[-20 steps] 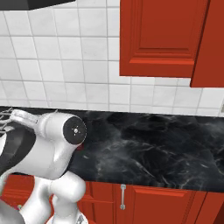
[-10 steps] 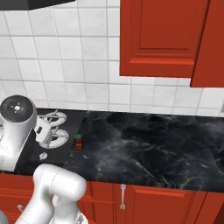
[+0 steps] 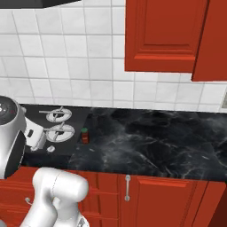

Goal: Collect the paprika, ketchup, and shaker from the cabinet and place them next to the stove.

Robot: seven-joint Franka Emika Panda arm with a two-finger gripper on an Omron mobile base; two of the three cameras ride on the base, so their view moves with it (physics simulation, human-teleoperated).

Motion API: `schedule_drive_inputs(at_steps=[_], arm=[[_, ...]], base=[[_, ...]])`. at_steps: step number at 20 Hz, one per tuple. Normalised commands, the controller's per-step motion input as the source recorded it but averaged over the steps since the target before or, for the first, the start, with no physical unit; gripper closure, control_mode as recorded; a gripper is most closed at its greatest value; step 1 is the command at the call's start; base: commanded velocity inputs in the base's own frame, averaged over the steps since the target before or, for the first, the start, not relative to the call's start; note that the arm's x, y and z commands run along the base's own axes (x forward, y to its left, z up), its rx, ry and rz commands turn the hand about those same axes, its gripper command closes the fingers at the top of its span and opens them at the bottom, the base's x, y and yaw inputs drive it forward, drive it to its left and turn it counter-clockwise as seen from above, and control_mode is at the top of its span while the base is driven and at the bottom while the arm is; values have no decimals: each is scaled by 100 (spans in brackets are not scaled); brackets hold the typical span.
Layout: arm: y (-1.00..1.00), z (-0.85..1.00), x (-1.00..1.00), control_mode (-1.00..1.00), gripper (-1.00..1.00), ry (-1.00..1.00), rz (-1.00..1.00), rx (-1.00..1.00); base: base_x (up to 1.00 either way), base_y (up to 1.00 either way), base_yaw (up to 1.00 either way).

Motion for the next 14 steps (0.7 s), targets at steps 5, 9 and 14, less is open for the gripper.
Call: schedule_drive_inputs(at_steps=[5,9,14], arm=[[0,0,0,100,-100,0,0,0],[0,0,0,100,-100,0,0,0],[0,0,0,100,-100,0,0,0]], base=[[-67,43,-22],[-47,0,-51],[-14,-8,-54]])
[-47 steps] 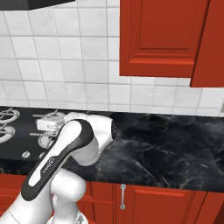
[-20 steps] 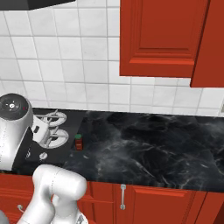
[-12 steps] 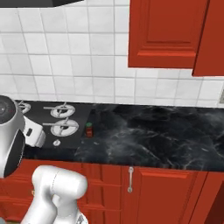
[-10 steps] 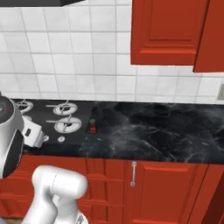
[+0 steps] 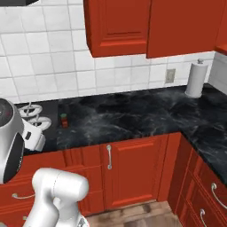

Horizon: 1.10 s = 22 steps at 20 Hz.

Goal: Collect the paprika, ketchup, and shaker from the cabinet and place them next to the stove.

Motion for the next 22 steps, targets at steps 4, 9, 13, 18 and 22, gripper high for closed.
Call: schedule_drive_inputs(at_steps=[4,9,13,18,22], arm=[[0,0,0,100,-100,0,0,0],[0,0,0,100,-100,0,0,0],[0,0,0,100,-100,0,0,0],[0,0,0,100,-100,0,0,0],[0,0,0,100,-100,0,0,0]], base=[[4,-2,-54],[17,-30,-54],[22,-22,-52],[31,-6,-51],[31,-3,-48]])
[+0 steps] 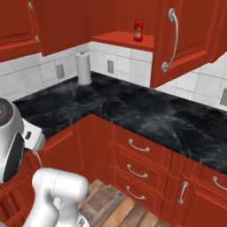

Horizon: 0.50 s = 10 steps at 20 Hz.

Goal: Collect the paprika, ketchup, and shaker from the cabinet and place them next to the stove.

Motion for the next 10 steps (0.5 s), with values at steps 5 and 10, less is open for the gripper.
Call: schedule_drive_inputs(at_steps=[5,10], arm=[[0,0,0,100,-100,0,0,0],[0,0,0,100,-100,0,0,0]], base=[[41,-2,-44],[57,0,-40]])
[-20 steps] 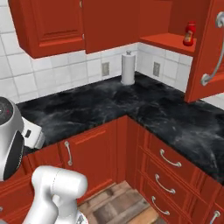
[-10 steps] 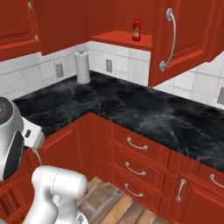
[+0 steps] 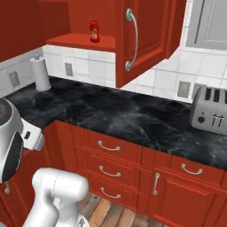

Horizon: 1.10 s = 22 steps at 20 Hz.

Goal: Collect the paprika, ketchup, and shaker from the cabinet and place them next to the stove.

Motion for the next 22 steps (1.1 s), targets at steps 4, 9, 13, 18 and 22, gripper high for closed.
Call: schedule_drive_inputs(at_steps=[4,9,13,18,22], arm=[[0,0,0,100,-100,0,0,0],[0,0,0,100,-100,0,0,0],[0,0,0,100,-100,0,0,0],[0,0,0,100,-100,0,0,0],[0,0,0,100,-100,0,0,0]], base=[[60,0,-38],[41,38,-39],[34,64,-35],[52,53,-29],[66,28,-26]])
